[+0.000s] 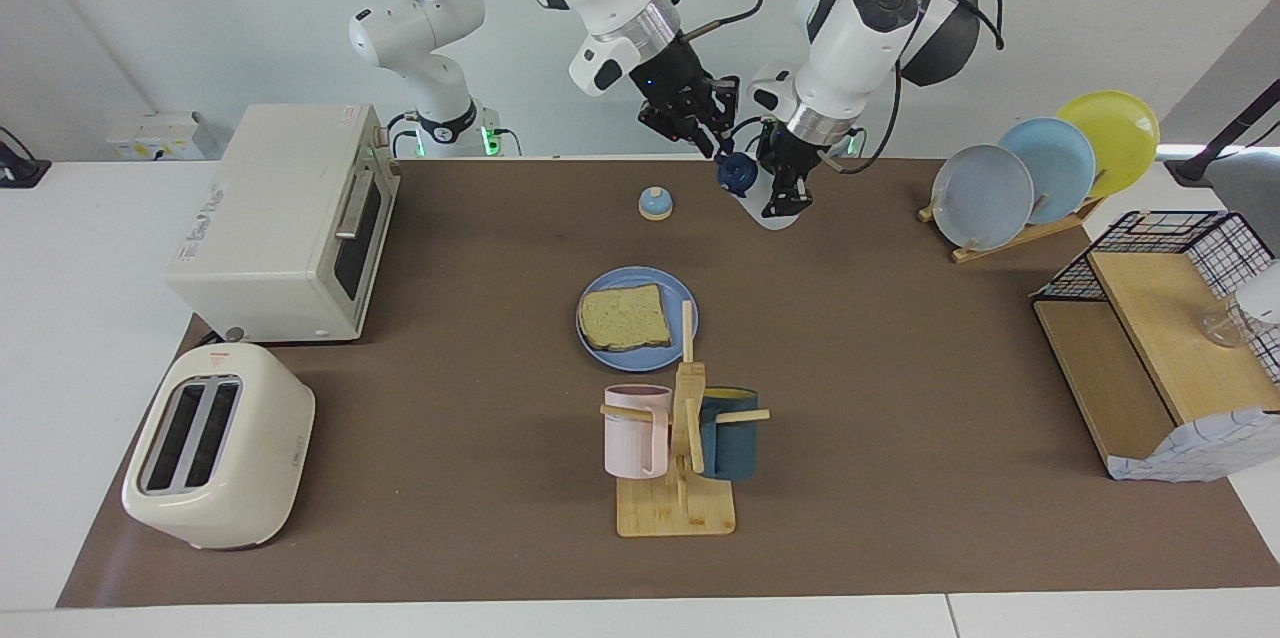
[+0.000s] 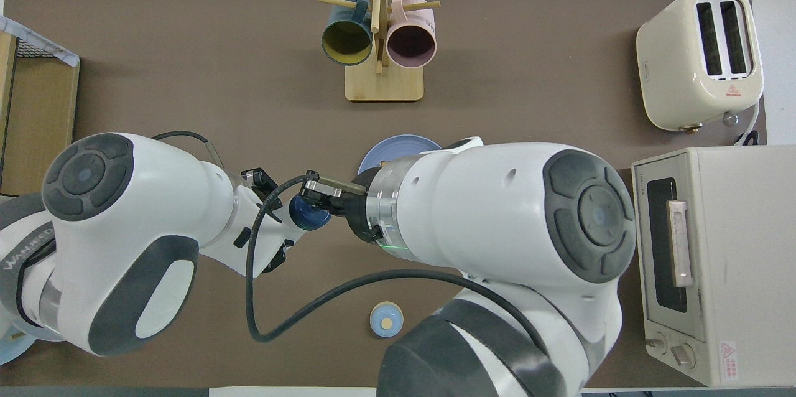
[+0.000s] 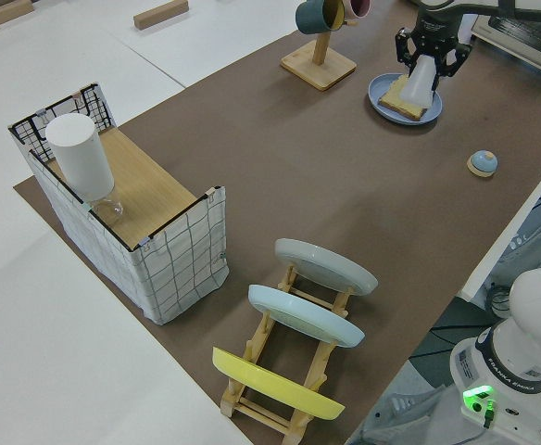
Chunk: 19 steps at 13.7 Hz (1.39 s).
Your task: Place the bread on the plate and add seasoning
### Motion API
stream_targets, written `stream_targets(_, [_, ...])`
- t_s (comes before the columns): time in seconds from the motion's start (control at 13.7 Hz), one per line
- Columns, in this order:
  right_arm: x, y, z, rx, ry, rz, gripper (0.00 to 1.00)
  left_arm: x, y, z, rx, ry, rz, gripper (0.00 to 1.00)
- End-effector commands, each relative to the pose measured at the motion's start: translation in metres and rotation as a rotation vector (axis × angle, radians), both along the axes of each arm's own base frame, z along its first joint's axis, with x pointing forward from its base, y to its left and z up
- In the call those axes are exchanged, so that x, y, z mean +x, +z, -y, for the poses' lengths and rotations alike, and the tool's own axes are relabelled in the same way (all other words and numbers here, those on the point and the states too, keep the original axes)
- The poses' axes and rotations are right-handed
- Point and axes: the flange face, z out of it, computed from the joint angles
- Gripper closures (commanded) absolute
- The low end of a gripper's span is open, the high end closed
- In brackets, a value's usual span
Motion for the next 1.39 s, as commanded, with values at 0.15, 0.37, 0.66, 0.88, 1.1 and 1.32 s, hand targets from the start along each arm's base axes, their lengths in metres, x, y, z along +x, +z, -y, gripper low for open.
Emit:
stream_targets(0.15, [-0.005,-0.001,0.007,0.004,-0.012,-0.003,0.80,-0.006,0.002,-0.006,-0.018,-0.004,0.016,1.00])
stream_targets(0.37, [-0.006,-0.003,0.006,0.002,-0.012,-0.004,0.78,-0.005,0.001,-0.006,-0.017,-0.003,0.016,1.00])
stream_targets(0.66, [-0.007,-0.006,0.007,-0.001,-0.010,-0.006,0.80,-0.006,0.002,-0.006,-0.018,-0.004,0.016,1.00])
stream_targets(0.88, [-0.006,-0.006,0.007,-0.001,-0.010,-0.006,0.94,-0.006,0.002,-0.006,-0.018,-0.005,0.017,1.00])
stream_targets(1.1, [-0.005,-0.004,0.008,0.002,-0.022,-0.008,1.00,-0.006,0.001,-0.006,-0.017,-0.005,0.016,1.00])
stream_targets(1.32, [0.004,0.004,0.009,0.026,-0.085,-0.028,1.00,-0.006,0.001,-0.005,-0.017,-0.005,0.016,1.00])
